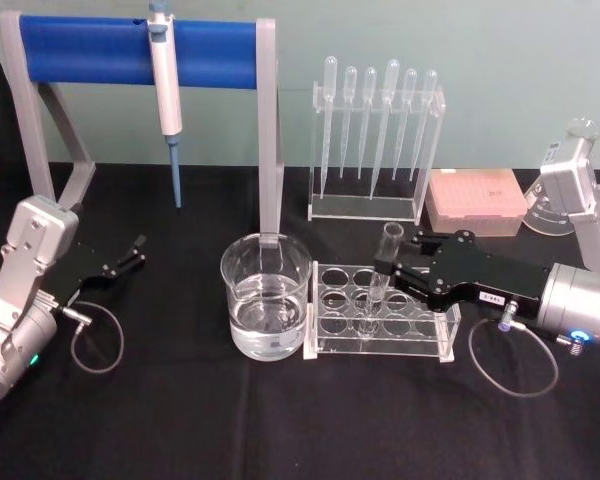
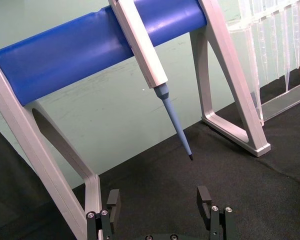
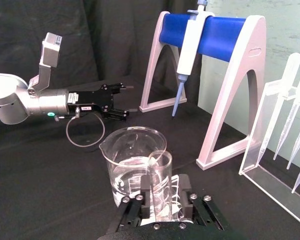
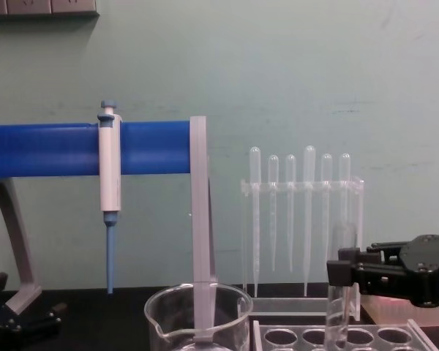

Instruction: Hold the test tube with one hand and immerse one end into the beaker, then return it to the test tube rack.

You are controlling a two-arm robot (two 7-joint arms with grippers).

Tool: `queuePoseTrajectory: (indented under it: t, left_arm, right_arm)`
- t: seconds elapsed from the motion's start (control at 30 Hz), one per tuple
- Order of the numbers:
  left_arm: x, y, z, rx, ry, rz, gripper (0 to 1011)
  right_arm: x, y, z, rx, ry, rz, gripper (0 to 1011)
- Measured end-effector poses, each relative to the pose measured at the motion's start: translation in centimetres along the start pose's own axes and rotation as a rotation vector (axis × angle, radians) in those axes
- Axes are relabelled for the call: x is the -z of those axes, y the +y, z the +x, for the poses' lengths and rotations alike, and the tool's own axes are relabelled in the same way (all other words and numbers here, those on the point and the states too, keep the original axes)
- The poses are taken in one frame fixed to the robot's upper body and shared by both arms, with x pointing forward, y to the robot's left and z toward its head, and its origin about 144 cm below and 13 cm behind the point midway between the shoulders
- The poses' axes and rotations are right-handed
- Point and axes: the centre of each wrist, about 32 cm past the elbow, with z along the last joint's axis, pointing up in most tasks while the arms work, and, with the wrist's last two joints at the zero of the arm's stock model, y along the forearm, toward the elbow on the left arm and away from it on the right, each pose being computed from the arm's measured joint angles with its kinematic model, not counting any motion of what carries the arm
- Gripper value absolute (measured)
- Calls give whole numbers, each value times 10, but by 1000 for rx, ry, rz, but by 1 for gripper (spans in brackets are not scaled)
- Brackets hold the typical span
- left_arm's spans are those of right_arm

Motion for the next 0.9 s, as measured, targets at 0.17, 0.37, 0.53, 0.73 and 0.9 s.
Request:
queuePoseTrajectory:
  t: [0.17,0.37,0.53,0.73,0.9]
  left_arm:
    - [0,0,0,0,0,0,1000]
    - [0,0,0,0,0,0,1000]
    - [0,0,0,0,0,0,1000]
    - [0,0,0,0,0,0,1000]
    - [0,0,0,0,0,0,1000]
  right_arm:
    - [0,0,0,0,0,0,501]
    - [-2,-1,-1,2,-2,12,684]
    - [-13,-9,-6,43,-22,97,836]
    - [-25,-22,-13,164,-49,211,996]
    - [-17,-31,-19,364,-41,268,1002]
